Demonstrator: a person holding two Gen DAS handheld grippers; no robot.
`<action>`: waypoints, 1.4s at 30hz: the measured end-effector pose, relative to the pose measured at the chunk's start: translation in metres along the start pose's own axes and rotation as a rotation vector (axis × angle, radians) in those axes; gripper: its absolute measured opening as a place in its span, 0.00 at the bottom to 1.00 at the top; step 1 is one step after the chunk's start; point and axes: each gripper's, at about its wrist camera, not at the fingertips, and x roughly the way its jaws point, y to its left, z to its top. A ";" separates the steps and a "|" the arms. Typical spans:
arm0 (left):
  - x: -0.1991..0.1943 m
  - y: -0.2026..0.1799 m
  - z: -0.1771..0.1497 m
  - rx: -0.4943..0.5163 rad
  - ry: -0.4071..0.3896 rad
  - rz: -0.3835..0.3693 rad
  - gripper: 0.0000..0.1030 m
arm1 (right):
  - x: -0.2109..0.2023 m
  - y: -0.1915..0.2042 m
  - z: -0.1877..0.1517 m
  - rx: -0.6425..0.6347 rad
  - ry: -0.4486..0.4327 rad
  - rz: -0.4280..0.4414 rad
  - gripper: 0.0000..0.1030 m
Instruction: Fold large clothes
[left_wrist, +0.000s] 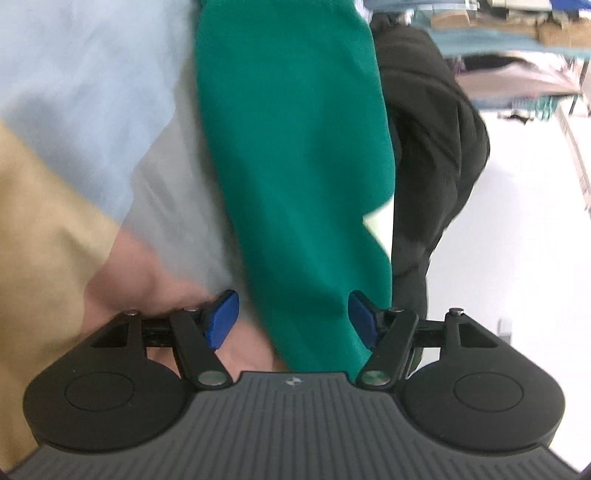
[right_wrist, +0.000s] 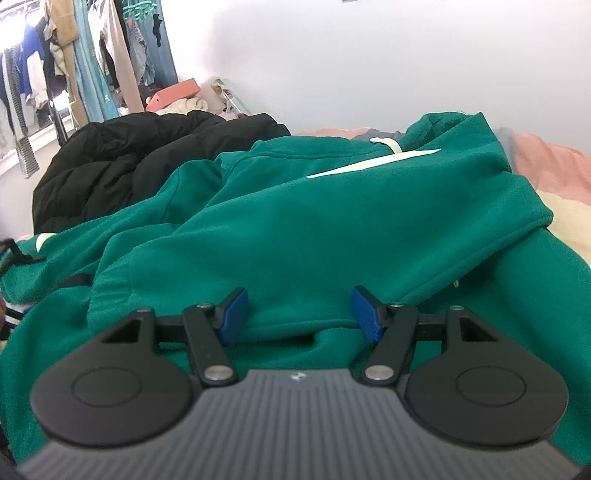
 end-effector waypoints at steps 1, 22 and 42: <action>0.000 0.000 0.002 -0.005 -0.013 -0.006 0.68 | 0.000 0.000 0.000 -0.003 0.000 -0.001 0.62; 0.000 -0.015 0.077 0.077 -0.250 0.097 0.15 | 0.009 0.007 -0.003 -0.018 -0.008 -0.036 0.62; -0.104 -0.174 -0.099 1.094 -0.499 -0.067 0.09 | 0.005 0.001 0.008 -0.006 -0.007 -0.005 0.62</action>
